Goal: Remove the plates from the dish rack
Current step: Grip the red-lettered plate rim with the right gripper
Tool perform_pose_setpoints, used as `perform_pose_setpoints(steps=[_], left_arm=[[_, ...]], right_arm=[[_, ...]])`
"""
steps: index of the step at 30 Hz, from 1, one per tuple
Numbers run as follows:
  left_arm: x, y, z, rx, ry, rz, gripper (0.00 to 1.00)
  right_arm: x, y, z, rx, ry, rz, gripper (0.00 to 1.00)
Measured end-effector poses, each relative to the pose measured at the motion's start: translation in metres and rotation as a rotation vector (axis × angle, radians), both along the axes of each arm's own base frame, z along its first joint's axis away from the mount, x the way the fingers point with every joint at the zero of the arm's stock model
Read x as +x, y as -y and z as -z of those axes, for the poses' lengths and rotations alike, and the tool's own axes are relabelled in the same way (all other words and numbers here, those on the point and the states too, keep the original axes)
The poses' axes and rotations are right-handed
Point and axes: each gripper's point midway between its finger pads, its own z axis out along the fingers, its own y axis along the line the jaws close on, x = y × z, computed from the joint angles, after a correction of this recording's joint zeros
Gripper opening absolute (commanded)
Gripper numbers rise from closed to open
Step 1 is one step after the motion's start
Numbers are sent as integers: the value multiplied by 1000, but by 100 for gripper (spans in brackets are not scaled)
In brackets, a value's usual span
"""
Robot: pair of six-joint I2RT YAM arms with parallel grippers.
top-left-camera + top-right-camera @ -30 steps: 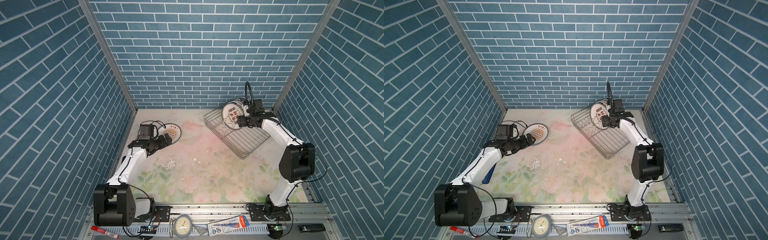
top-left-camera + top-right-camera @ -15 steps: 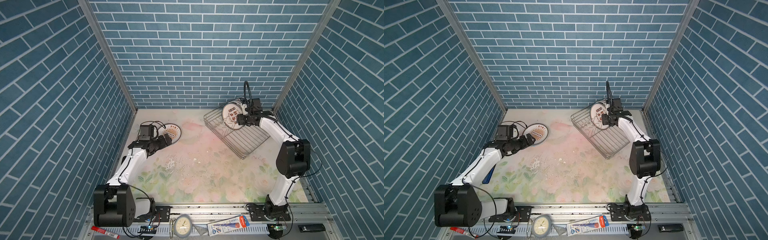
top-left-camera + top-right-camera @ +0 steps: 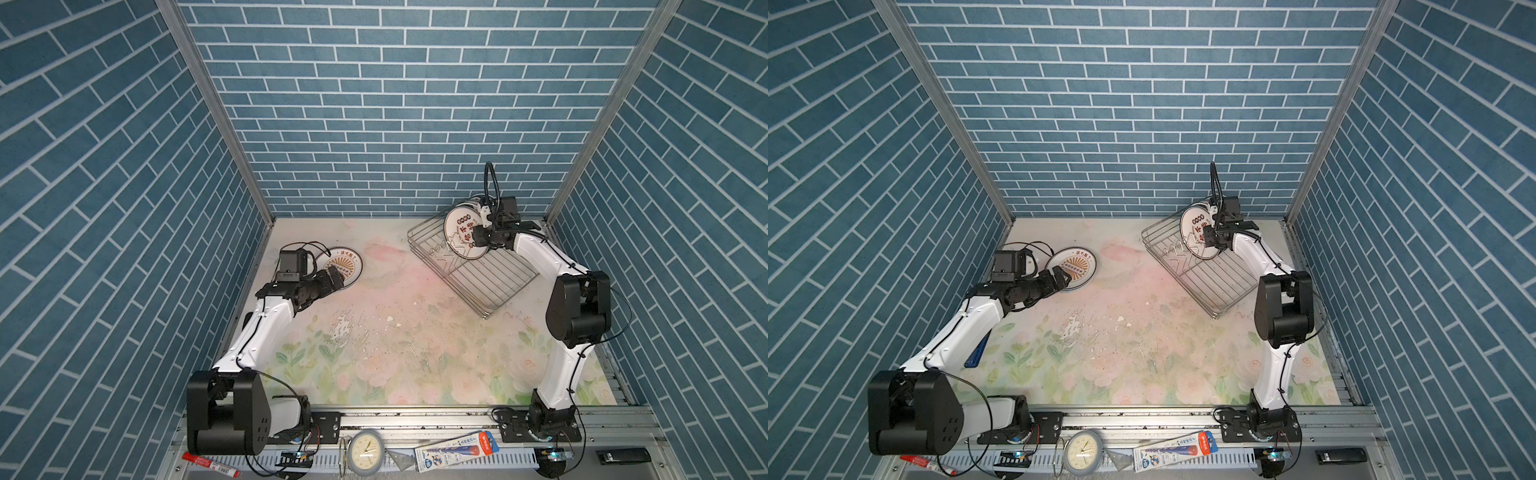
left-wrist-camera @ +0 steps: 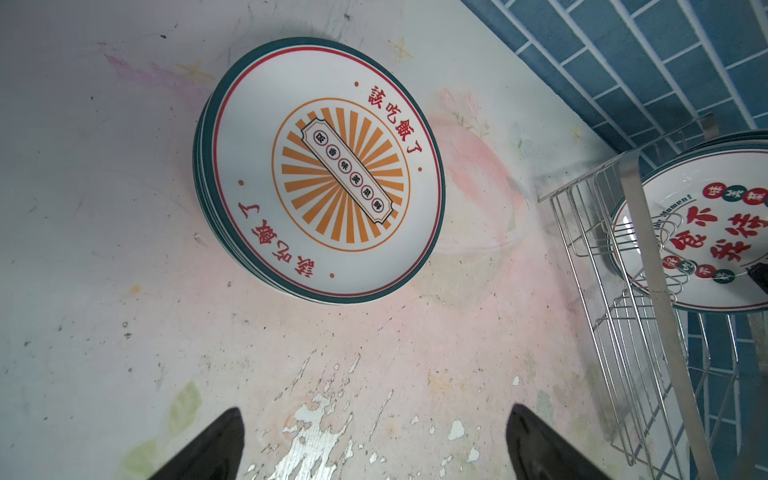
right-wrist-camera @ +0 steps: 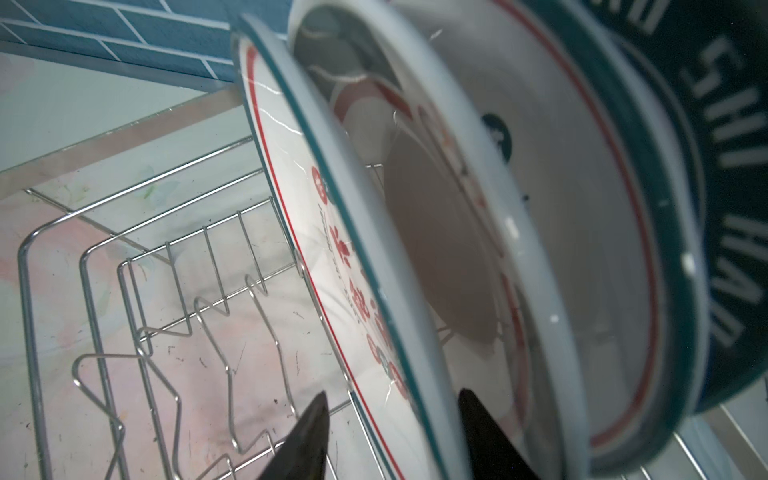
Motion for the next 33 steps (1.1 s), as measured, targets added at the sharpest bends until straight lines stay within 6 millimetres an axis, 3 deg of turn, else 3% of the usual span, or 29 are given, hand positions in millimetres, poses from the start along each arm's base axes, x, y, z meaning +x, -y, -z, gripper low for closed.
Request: perform_pose_setpoints(steps=[5,9,15,21,24,33], left_arm=[[1,0,-1,0,5,0,99],[2,0,1,-1,3,1,99],[2,1,4,-4,-7,4,99],[2,1,4,-4,-8,4,99],[3,1,6,-5,-12,3,99],[3,1,7,-12,-18,-6,99]], right_arm=[[8,-2,-5,-5,43,-20,41],[11,-3,9,-27,25,-36,35],[14,-5,20,-37,48,-61,34],[15,-4,21,-54,61,-78,25],[15,-6,21,-49,64,-99,5],[15,-8,20,-42,80,-111,1]])
